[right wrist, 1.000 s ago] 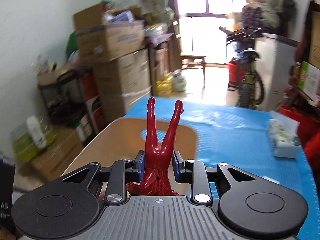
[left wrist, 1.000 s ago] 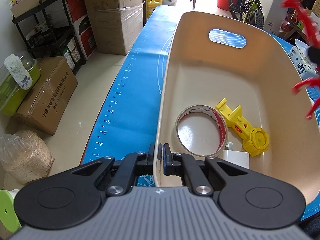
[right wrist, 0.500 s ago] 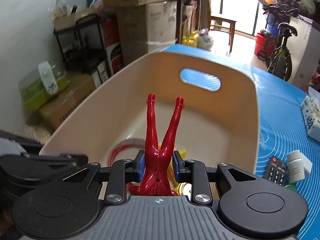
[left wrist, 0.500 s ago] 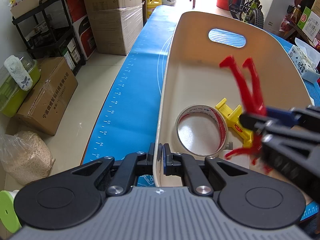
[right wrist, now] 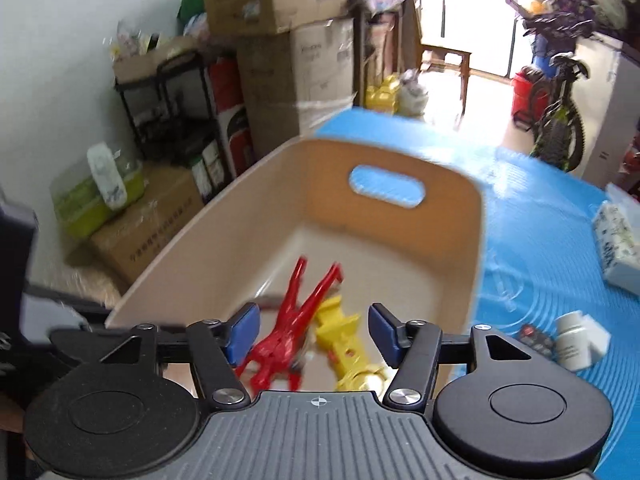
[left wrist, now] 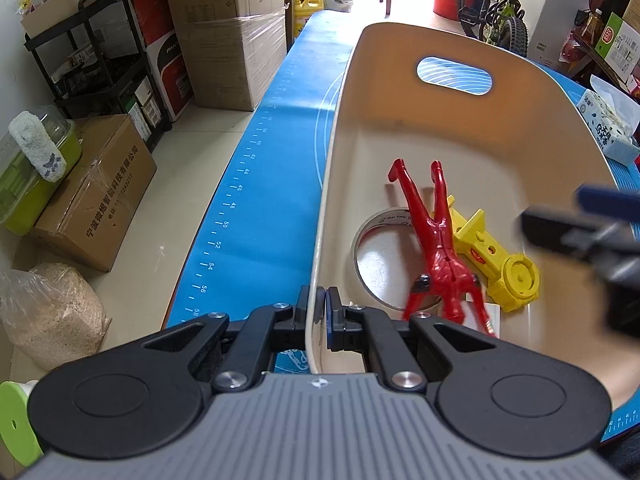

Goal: Organize rigid objects
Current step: 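Lift the red figure over the basket and release it inside, then grasp the white pill bottle with the right tool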

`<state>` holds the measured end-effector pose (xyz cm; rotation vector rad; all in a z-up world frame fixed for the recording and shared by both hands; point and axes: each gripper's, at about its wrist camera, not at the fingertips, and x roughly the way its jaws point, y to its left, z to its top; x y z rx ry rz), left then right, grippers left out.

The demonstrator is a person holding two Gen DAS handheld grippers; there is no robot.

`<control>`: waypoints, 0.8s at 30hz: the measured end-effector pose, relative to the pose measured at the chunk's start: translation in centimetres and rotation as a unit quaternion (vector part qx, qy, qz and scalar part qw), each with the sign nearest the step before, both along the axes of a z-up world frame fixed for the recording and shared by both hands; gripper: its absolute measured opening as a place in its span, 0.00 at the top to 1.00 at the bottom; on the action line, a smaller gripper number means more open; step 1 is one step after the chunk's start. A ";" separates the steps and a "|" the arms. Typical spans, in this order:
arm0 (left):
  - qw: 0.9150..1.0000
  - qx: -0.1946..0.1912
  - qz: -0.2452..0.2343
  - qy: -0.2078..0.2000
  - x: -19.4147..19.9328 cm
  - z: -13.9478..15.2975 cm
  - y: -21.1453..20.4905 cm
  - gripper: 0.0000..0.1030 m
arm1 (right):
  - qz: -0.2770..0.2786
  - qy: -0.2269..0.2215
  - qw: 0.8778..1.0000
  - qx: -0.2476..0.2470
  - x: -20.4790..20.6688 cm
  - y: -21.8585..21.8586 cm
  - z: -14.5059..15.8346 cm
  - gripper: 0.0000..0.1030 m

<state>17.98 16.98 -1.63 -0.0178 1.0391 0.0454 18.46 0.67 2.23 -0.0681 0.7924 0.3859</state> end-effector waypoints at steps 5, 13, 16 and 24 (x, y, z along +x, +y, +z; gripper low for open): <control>1.000 0.000 0.000 0.000 0.0 0.0 0.0 0.93 | -0.041 -0.040 0.998 0.013 0.0 -3.7 2.6 0.28; 1.000 0.000 0.000 0.000 0.0 0.0 0.0 0.92 | -0.127 -0.054 0.990 0.003 1.8 -11.4 3.1 0.22; 1.000 -0.002 0.001 0.001 0.0 0.0 0.0 0.92 | -0.143 -0.058 0.988 -0.007 2.7 -14.0 1.9 0.22; 1.000 -0.006 0.002 0.001 -0.1 0.1 0.0 0.92 | -0.145 -0.017 0.987 -0.061 4.9 -17.5 -3.6 0.22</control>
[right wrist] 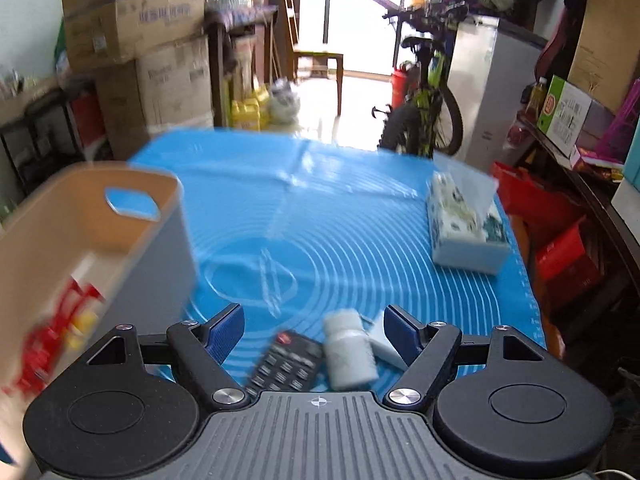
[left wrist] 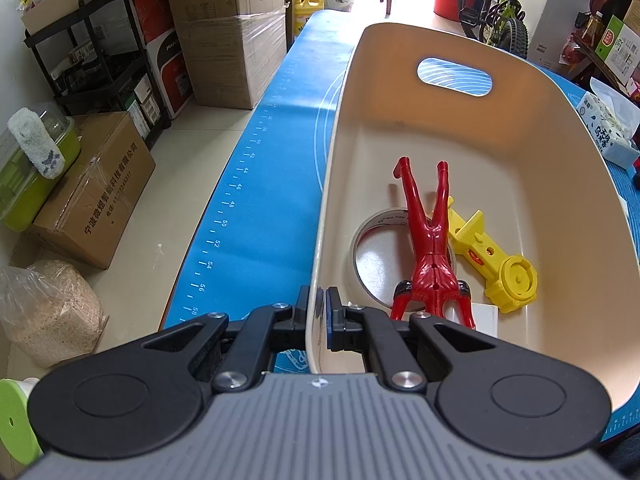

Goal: Organize rigid objects
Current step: 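Grasp the white pill bottle with the right tool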

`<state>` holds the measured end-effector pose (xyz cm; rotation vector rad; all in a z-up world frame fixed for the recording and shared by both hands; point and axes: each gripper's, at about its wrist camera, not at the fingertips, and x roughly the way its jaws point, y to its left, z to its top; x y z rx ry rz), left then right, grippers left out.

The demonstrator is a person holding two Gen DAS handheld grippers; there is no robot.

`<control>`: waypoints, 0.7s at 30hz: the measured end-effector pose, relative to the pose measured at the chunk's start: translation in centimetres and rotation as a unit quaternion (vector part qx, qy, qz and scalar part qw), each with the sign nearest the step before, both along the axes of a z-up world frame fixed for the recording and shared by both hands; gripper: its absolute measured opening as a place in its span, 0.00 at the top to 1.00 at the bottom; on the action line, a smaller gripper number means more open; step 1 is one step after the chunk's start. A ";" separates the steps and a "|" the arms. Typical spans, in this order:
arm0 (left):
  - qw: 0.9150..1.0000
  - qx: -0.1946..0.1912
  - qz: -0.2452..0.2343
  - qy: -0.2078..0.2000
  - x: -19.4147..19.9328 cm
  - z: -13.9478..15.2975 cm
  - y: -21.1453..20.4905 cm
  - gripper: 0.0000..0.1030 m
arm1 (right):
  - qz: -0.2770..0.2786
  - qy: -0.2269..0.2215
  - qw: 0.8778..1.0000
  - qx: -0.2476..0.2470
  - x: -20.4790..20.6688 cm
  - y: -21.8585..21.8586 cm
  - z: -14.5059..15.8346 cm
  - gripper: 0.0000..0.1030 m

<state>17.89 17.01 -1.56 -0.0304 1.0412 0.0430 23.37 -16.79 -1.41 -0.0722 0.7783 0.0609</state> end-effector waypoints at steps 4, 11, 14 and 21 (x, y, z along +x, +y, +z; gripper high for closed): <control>1.000 0.001 0.000 0.000 0.1 -0.1 0.0 0.92 | -0.006 0.017 0.999 -0.033 0.8 -0.5 -2.8 0.22; 1.000 0.004 -0.002 0.000 0.1 -0.1 -0.2 0.92 | -0.016 0.032 0.999 -0.040 1.5 -1.3 -4.9 0.22; 1.000 0.006 -0.002 0.000 0.1 -0.2 -0.2 0.92 | -0.018 0.037 0.998 -0.040 2.0 -1.5 -5.3 0.24; 1.000 0.008 -0.001 -0.001 0.1 -0.2 -0.1 0.92 | -0.021 0.052 0.998 -0.010 3.2 -2.1 -6.3 0.35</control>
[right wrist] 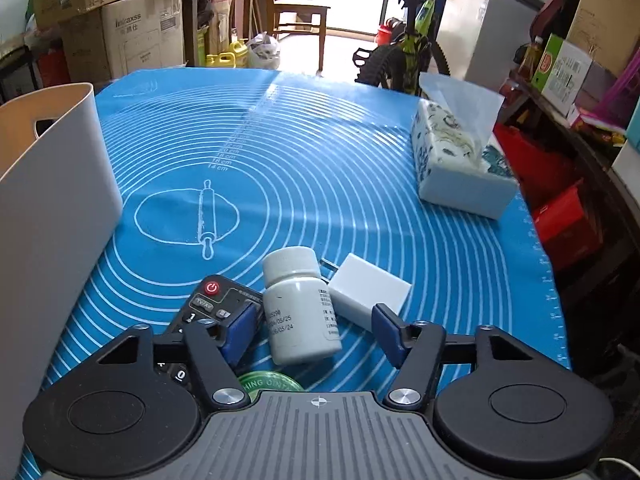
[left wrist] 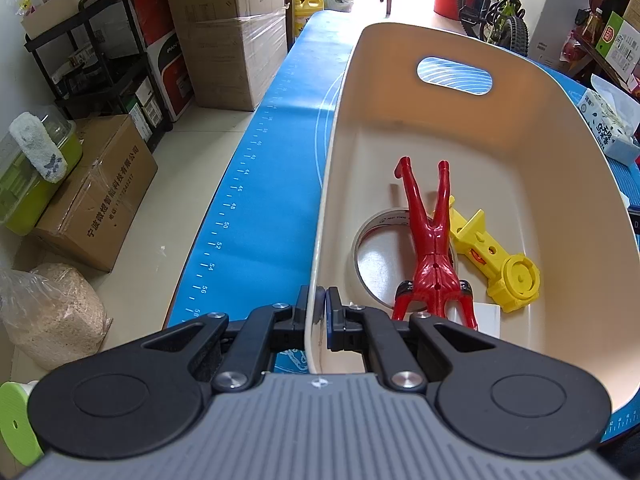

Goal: Organize rigid objects
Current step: 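Grasp the white pill bottle with the right tool, then carry the pill bottle into the basket and open the right tool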

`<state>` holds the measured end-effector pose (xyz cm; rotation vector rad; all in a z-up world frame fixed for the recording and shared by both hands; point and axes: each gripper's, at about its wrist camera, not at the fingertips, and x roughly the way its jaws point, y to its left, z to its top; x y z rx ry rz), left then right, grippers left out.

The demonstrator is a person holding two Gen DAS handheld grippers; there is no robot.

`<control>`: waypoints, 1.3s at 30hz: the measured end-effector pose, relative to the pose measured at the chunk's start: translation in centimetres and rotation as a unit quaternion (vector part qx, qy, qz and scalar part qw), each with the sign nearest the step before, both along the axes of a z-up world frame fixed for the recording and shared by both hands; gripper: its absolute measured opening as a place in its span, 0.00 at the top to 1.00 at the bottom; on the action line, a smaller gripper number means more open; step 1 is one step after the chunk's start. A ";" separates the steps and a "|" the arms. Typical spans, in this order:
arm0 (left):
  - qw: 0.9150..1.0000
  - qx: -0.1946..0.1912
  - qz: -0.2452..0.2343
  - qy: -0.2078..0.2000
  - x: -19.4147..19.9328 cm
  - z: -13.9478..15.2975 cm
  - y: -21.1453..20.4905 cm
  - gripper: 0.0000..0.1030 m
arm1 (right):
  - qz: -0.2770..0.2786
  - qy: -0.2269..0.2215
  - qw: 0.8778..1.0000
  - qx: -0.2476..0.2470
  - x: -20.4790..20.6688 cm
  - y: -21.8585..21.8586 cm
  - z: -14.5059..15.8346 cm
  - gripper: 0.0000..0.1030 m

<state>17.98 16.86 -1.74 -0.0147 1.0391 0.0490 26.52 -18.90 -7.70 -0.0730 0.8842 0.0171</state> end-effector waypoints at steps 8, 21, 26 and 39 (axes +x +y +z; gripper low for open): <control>1.000 -0.001 0.000 0.000 0.0 0.0 0.0 0.92 | 0.000 0.005 0.999 0.036 -0.2 -0.2 0.0 0.57; 1.000 -0.001 0.000 -0.001 0.0 0.1 0.0 0.92 | -0.027 -0.051 0.996 0.066 -3.5 -0.2 3.1 0.57; 1.000 -0.001 0.000 -0.001 0.0 0.1 0.0 0.92 | -0.007 -0.088 0.994 0.067 -4.8 1.6 6.4 0.57; 1.000 0.000 0.001 -0.001 0.0 0.3 0.1 0.92 | 0.116 -0.135 0.978 0.108 -6.6 10.9 12.8 0.57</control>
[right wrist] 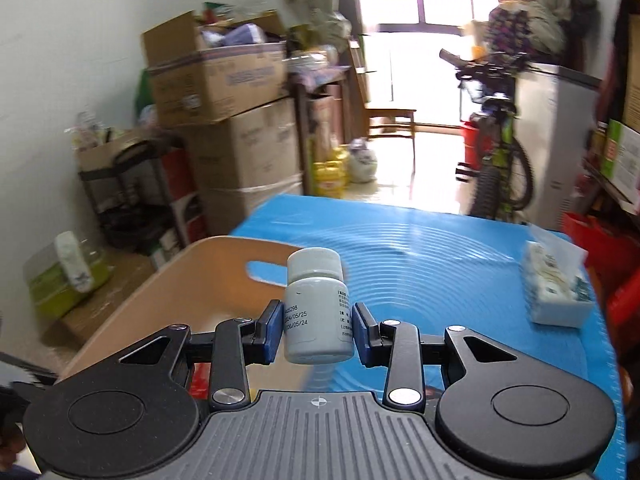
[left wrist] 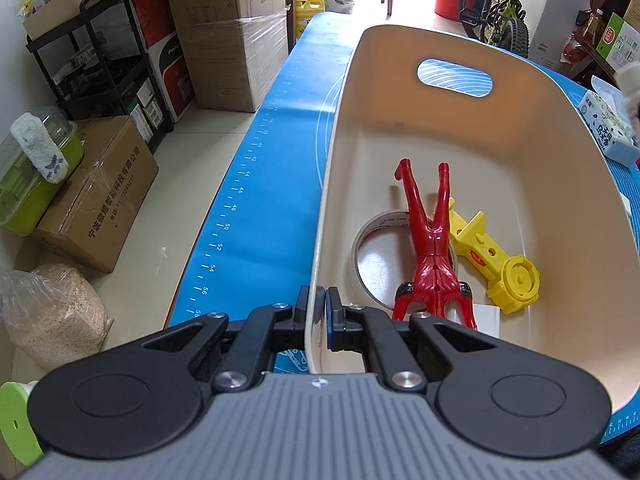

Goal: Organize rigid objects
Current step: 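Carry the pill bottle into the basket and open the right tool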

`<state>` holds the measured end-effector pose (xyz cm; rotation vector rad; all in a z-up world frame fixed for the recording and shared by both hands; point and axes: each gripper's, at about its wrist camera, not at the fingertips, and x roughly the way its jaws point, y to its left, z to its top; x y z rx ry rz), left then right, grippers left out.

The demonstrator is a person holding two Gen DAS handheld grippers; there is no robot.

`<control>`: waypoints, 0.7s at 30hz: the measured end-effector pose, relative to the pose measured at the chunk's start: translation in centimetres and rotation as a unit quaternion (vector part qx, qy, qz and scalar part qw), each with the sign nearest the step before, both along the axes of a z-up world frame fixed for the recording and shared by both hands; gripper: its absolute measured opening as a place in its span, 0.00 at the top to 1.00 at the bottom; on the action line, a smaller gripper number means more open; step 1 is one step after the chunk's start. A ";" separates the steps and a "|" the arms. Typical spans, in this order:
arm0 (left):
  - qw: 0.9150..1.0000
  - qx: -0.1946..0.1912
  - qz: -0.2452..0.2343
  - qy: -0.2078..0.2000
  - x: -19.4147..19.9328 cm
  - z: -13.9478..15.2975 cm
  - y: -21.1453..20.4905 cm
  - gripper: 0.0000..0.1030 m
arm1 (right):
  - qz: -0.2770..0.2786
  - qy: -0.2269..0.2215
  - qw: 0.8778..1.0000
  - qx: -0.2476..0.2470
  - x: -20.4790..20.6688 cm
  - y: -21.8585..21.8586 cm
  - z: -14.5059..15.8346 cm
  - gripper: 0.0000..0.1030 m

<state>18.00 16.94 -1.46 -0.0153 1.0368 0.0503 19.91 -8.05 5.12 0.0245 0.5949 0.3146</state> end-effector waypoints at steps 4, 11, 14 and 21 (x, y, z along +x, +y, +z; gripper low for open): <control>1.000 0.000 0.000 0.000 0.0 0.0 0.0 0.92 | 0.036 0.011 0.999 -0.008 0.0 3.0 -0.4 0.57; 1.000 0.001 0.000 0.000 0.0 0.0 0.0 0.92 | 0.088 0.058 0.993 -0.048 -0.4 7.9 -3.4 0.57; 1.000 0.002 -0.001 0.000 0.0 0.0 -0.1 0.93 | 0.101 0.084 0.989 -0.066 -0.5 9.5 -4.9 0.57; 1.000 0.002 -0.001 0.000 0.0 0.0 -0.1 0.92 | 0.120 0.129 0.978 -0.108 -0.6 11.3 -7.3 0.57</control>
